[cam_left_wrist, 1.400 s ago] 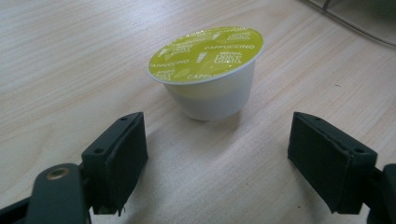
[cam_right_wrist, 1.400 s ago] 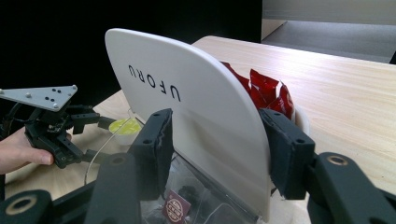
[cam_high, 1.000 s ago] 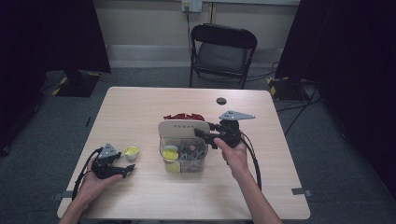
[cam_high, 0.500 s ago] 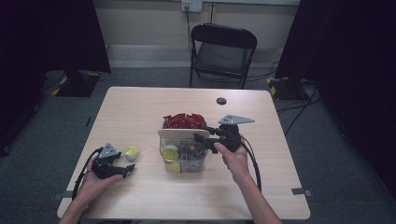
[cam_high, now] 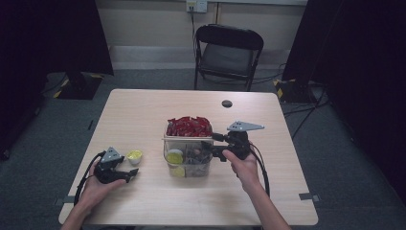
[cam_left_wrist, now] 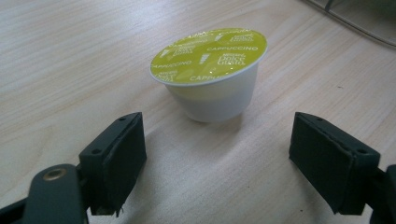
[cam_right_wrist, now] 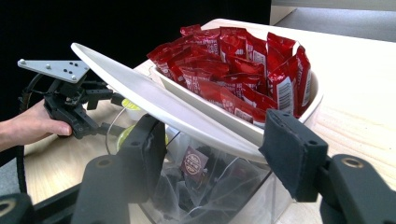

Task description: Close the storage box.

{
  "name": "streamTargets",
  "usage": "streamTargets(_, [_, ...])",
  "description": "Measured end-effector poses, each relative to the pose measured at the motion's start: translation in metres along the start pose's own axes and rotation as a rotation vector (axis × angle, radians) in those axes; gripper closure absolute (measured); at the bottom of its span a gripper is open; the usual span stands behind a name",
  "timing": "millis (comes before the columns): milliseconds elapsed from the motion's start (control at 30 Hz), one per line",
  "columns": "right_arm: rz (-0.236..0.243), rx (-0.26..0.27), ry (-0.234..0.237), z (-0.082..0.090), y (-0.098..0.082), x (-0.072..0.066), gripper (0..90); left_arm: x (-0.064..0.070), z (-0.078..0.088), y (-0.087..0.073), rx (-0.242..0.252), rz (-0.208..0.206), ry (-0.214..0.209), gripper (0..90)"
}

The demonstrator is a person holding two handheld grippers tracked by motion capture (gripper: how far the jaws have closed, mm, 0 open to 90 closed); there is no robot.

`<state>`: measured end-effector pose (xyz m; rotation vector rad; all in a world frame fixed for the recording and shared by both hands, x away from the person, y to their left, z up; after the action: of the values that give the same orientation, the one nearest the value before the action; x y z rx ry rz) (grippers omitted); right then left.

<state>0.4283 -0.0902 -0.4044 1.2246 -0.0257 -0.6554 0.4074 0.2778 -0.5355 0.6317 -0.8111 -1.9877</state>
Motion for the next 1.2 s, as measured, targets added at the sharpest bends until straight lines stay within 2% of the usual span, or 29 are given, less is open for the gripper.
streamTargets(200, [0.002,-0.002,-0.006,-0.001,-0.001,-0.003,35.1,0.0,0.0,0.0,0.0,-0.001,0.0,18.1])
streamTargets(533, [0.041,-0.009,-0.044,0.0,-0.006,-0.011,25.6,0.0,0.0,0.0,0.0,-0.001,0.0,18.1])
streamTargets(600, [0.033,-0.018,-0.037,0.001,-0.008,-0.013,22.0,0.0,0.0,0.0,0.0,0.0,0.0,18.1])
streamTargets(767, [0.027,-0.039,-0.031,0.002,-0.014,-0.013,20.2,0.0,0.0,0.0,0.0,-0.001,0.001,18.1])
streamTargets(1200, [0.015,-0.037,-0.033,0.002,-0.022,-0.015,19.8,0.0,0.0,0.0,0.0,-0.001,0.001,18.1])
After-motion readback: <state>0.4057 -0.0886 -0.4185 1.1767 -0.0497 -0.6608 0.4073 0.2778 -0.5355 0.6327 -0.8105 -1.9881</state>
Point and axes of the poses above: each handheld gripper's, and its own axes: z roughly backward along the jaws, y roughly out of its top, x roughly to its right, the point moved 5 cm from there along -z, roughly forward along the jaws, and after that the axes turned 11 degrees about y, right-handed, at the moved point
